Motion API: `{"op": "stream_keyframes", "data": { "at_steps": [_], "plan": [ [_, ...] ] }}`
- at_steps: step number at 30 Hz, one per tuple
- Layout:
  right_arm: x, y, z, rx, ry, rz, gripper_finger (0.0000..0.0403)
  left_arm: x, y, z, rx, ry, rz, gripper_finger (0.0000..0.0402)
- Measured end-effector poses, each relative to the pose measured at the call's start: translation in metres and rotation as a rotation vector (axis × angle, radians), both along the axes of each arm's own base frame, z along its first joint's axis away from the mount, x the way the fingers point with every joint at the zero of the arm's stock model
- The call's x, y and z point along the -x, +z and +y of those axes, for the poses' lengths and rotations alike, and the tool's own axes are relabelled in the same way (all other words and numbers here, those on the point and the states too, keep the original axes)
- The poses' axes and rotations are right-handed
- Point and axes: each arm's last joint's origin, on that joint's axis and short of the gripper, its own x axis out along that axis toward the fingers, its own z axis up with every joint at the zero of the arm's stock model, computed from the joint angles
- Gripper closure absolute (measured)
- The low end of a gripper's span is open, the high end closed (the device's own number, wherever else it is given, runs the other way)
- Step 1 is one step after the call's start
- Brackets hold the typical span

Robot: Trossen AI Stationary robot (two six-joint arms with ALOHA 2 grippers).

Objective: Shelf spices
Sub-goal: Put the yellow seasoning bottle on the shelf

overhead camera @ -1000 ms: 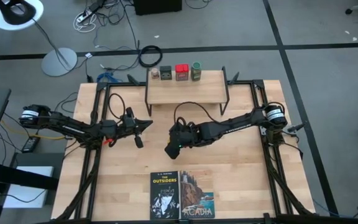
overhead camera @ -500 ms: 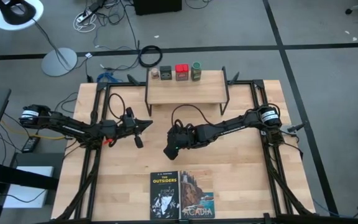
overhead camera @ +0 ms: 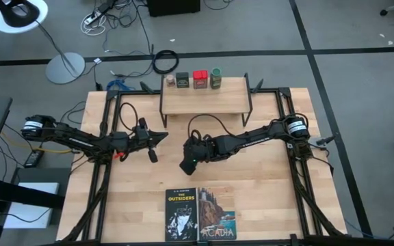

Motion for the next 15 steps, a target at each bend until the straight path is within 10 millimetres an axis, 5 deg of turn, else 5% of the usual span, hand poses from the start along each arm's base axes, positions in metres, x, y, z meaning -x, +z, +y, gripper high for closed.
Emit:
{"op": "stream_keyframes", "data": {
  "at_steps": [8, 15],
  "plan": [
    [-0.004, 0.003, 0.001, -0.004, 0.007, -0.044, 0.0172, 0.000, -0.001, 0.000, 0.000, 0.000, 0.006, 0.0394],
    [-0.010, 0.026, 0.004, 0.037, 0.036, -0.096, 0.0172, 0.000, -0.001, 0.000, 0.000, 0.000, 0.010, 0.0394]
  ]
}}
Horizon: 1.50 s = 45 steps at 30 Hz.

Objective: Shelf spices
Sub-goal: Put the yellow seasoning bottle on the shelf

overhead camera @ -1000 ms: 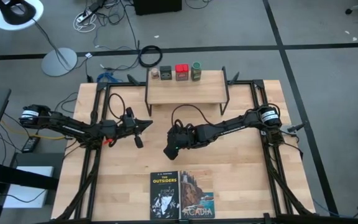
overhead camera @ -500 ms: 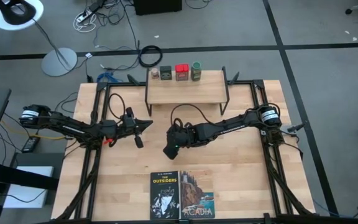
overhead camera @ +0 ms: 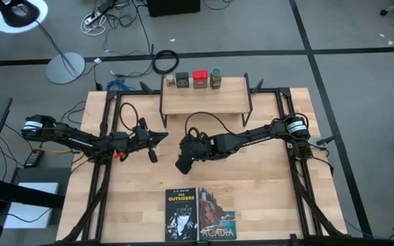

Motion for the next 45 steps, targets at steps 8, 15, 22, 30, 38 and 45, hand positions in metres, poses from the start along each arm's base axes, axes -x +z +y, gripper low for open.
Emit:
{"op": "stream_keyframes", "data": {
  "at_steps": [8, 15, 22, 30, 38, 45],
  "plan": [
    [0.005, 0.059, 0.005, 0.173, 0.014, 0.069, 0.0172, 0.000, 0.000, 0.000, 0.000, 0.000, 0.001, 0.0394],
    [0.020, 0.116, -0.006, 0.349, -0.073, 0.102, 0.0172, 0.000, 0.000, 0.000, 0.000, 0.000, 0.002, 0.0394],
    [0.043, 0.157, -0.040, 0.406, -0.241, 0.142, 0.0172, 0.000, 0.000, 0.000, 0.000, 0.000, 0.001, 0.0394],
    [0.075, 0.184, -0.081, 0.370, -0.426, 0.143, 0.0172, 0.000, 0.000, 0.000, 0.000, 0.000, 0.002, 0.0394],
    [0.101, 0.198, -0.102, 0.389, -0.612, 0.118, 0.0172, 0.000, 0.000, 0.000, 0.000, 0.000, 0.002, 0.0394],
    [0.104, 0.202, -0.102, 0.425, -0.616, 0.113, 0.0172, 0.000, 0.000, 0.000, 0.000, 0.000, 0.002, 0.0394]
  ]
}}
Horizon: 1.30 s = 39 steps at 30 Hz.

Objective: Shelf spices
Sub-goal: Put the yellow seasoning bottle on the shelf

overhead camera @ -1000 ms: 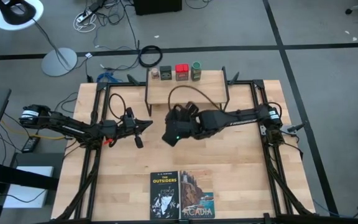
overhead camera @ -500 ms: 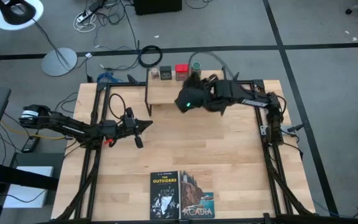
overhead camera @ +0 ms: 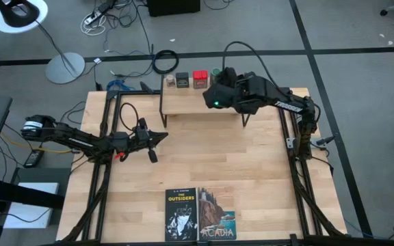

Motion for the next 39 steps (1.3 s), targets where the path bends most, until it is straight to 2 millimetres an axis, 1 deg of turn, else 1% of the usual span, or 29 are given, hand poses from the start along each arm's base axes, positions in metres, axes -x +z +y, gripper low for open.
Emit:
{"op": "stream_keyframes", "data": {
  "at_steps": [3, 6, 10, 13, 16, 22, 26, 29, 33, 39],
  "plan": [
    [-0.003, 0.000, 0.001, -0.026, 0.076, 0.041, 0.0172, 0.000, 0.000, 0.000, 0.000, 0.000, 0.000, 0.0394],
    [-0.007, 0.001, 0.006, -0.040, 0.174, 0.074, 0.0172, 0.000, 0.000, 0.000, 0.000, 0.000, 0.000, 0.0394],
    [-0.014, 0.007, 0.015, -0.029, 0.337, 0.094, 0.0172, 0.000, 0.000, 0.000, 0.000, 0.000, 0.000, 0.0394],
    [-0.018, 0.008, 0.019, -0.029, 0.395, 0.085, 0.0172, 0.000, 0.000, 0.000, 0.000, 0.000, 0.000, 0.0394],
    [-0.017, 0.008, 0.018, -0.033, 0.344, 0.050, 0.0172, 0.000, 0.000, 0.000, 0.000, 0.000, 0.000, 0.0394],
    [-0.009, 0.008, 0.014, 0.035, 0.109, -0.036, 0.0172, 0.000, 0.000, 0.000, 0.002, 0.000, -0.001, 0.0394],
    [-0.005, 0.008, 0.012, 0.090, 0.006, -0.076, 0.0172, 0.000, 0.000, 0.000, 0.002, 0.000, -0.001, 0.0394],
    [-0.003, 0.007, 0.012, 0.106, -0.036, -0.093, 0.0172, 0.000, 0.000, 0.000, 0.001, 0.000, 0.000, 0.0394],
    [-0.004, 0.007, 0.012, 0.095, 0.009, -0.050, 0.0172, 0.000, 0.000, 0.000, 0.001, 0.000, 0.000, 0.0394],
    [-0.010, 0.007, 0.014, 0.051, 0.225, 0.109, 0.0172, 0.000, 0.000, 0.000, 0.001, 0.000, -0.005, 0.0394]
  ]
}}
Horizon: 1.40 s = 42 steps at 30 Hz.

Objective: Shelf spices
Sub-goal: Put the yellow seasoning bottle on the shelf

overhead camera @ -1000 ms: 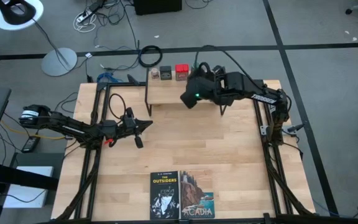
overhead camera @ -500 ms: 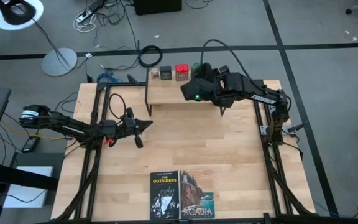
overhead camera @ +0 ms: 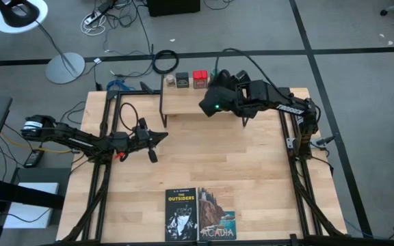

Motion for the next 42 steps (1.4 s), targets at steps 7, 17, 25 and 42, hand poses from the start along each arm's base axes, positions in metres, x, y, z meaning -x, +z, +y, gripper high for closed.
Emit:
{"op": "stream_keyframes", "data": {
  "at_steps": [7, 17, 25, 42],
  "plan": [
    [-0.002, 0.001, -0.002, -0.010, 0.053, 0.019, 0.0172, 0.000, 0.001, 0.000, 0.000, 0.000, -0.012, 0.0394],
    [0.009, 0.001, -0.013, 0.057, -0.276, -0.197, 0.0172, 0.000, 0.001, 0.000, 0.002, 0.000, -0.013, 0.0394],
    [0.014, -0.001, -0.027, 0.039, -0.327, -0.184, 0.0172, 0.000, 0.001, 0.000, 0.003, 0.000, -0.012, 0.0394],
    [0.027, -0.001, -0.064, -0.089, -0.337, -0.104, 0.0172, 0.000, 0.001, 0.000, 0.003, 0.000, -0.009, 0.0394]
  ]
}}
